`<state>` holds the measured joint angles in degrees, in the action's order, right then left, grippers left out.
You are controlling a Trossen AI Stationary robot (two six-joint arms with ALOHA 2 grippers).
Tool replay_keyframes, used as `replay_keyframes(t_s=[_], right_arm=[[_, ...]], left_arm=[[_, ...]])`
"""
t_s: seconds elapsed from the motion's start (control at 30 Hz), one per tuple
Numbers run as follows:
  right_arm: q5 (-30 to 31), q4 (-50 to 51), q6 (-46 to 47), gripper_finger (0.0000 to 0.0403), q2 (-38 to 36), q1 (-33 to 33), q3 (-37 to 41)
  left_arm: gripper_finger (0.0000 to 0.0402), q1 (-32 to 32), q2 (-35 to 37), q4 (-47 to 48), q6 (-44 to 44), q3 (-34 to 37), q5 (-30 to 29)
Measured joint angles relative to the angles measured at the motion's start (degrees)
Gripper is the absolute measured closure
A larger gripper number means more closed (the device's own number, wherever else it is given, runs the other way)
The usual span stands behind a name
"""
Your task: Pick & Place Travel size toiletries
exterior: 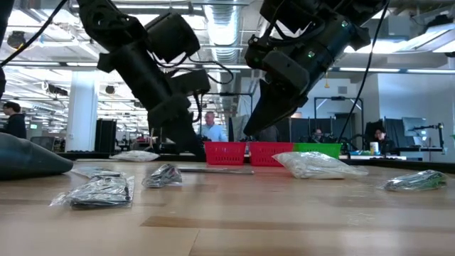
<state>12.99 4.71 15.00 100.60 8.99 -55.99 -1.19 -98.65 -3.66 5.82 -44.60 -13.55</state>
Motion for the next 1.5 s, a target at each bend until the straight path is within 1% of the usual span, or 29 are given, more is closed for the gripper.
replay_keyframes(t_s=[0.2,0.37,0.57,0.63,0.77,0.9,1.07,1.23,1.27,1.33,1.43,1.5], right_arm=[[0.00,-0.34,0.00,0.0330,0.00,0.00,0.00],[0.00,-0.59,0.00,0.0330,0.00,0.00,0.00],[0.02,-0.57,-0.46,0.0330,0.00,0.21,0.00],[0.53,-0.54,-0.62,0.0330,0.00,0.46,0.00],[0.66,-0.52,-1.69,0.0327,0.00,1.08,0.00],[1.22,-0.52,-2.10,0.0298,0.00,1.18,0.00],[2.70,-0.24,-2.06,0.0232,0.00,1.14,0.00],[3.85,-0.50,-2.39,0.0179,3.35,1.11,0.01],[3.95,-1.21,-2.77,0.0173,4.66,0.97,-0.67],[4.67,0.49,-3.45,0.0165,6.62,0.67,-1.32],[5.23,1.58,-4.79,0.0162,8.95,0.70,-4.24],[6.06,4.19,-5.09,0.0163,9.35,0.73,-6.29]], left_arm=[[0.0401,1.32,-0.57,0.28,0.17,0.98,-0.17],[0.0401,1.92,-0.55,0.36,0.42,1.40,1.49],[0.0401,1.92,-0.55,0.32,0.42,1.38,2.05],[0.0401,1.92,-0.55,0.33,0.45,1.38,3.34],[0.0401,1.92,-0.55,0.33,0.46,1.38,3.46],[0.0401,1.92,-0.87,0.17,0.48,1.33,3.43],[0.0401,2.65,-1.49,-0.29,0.63,1.14,3.75],[0.0401,2.88,-1.49,-0.24,0.66,1.14,4.54],[0.0401,2.88,-1.49,-0.21,0.66,1.14,4.55],[0.0401,2.90,-1.49,-0.16,0.82,1.14,4.55],[0.0401,2.85,-1.49,-0.32,0.61,1.19,4.58],[0.0401,2.32,-1.49,-0.64,0.26,1.22,4.53]])
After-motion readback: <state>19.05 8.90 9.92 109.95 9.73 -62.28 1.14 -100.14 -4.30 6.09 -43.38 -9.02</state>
